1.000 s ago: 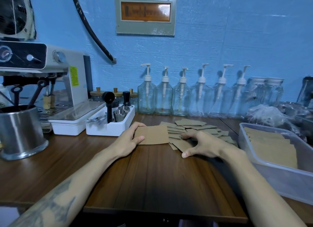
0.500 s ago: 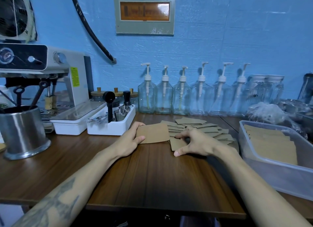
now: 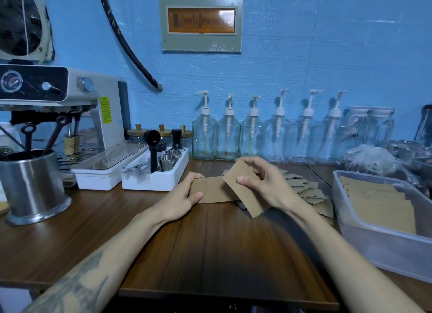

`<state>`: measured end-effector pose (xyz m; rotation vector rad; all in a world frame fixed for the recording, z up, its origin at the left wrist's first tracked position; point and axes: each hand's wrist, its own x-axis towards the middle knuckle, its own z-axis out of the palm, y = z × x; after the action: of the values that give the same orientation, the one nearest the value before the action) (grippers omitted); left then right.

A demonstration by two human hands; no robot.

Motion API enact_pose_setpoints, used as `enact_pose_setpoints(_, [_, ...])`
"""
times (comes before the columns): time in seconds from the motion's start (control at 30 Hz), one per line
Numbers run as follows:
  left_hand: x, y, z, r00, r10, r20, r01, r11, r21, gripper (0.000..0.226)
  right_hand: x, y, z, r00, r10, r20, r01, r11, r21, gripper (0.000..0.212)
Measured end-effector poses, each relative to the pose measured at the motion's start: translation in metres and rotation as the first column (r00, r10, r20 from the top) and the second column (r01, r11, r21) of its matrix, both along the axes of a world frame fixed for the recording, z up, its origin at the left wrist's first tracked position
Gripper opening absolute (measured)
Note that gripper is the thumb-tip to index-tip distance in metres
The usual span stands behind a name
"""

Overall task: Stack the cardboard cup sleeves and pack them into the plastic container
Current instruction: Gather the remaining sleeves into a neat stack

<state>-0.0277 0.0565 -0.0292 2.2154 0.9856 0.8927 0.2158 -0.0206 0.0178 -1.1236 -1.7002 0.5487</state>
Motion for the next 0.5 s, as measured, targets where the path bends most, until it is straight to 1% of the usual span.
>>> enact_pose_setpoints(0.13, [0.001,-0.003,0.001,0.999,-0.043,0.016,0.044,0.997,-0.061,0.039,0.003,0.004,0.000,0.975,0.026,-0.222,-0.028,1.000,-0.003,0.058])
enact_pose_setpoints(0.17, [0.001,-0.004,0.002,0.998,-0.055,0.025,0.057,0.995,-0.084,0.043,0.004,0.005,0.000,0.967,0.011,-0.254,-0.014,1.000,-0.007,0.057])
enact_pose_setpoints(0.27, [0.001,-0.006,0.002,0.996,-0.073,0.053,0.080,0.987,-0.142,0.057,0.005,0.005,-0.002,0.933,-0.074,-0.352,0.057,0.997,-0.058,0.042])
enact_pose_setpoints(0.33, [0.002,-0.007,0.003,0.996,-0.071,0.053,0.079,0.983,-0.166,0.067,0.004,0.005,-0.003,0.907,-0.136,-0.398,0.106,0.990,-0.096,0.039])
enact_pose_setpoints(0.37, [0.002,-0.008,0.004,0.997,-0.066,0.051,0.073,0.983,-0.169,0.070,0.003,0.006,-0.004,0.903,-0.156,-0.401,0.121,0.986,-0.111,0.041])
enact_pose_setpoints(0.43, [0.001,-0.009,0.004,0.997,-0.055,0.052,0.063,0.984,-0.167,0.073,0.000,0.007,-0.008,0.914,-0.169,-0.369,0.129,0.983,-0.130,0.053])
enact_pose_setpoints(0.47, [0.001,-0.010,0.004,0.997,-0.052,0.054,0.060,0.984,-0.166,0.073,-0.002,0.007,-0.011,0.931,-0.177,-0.319,0.141,0.981,-0.133,0.060])
enact_pose_setpoints(0.5, [0.001,-0.010,0.004,0.997,-0.049,0.054,0.057,0.985,-0.165,0.071,-0.004,0.008,-0.014,0.953,-0.201,-0.226,0.175,0.976,-0.132,0.063])
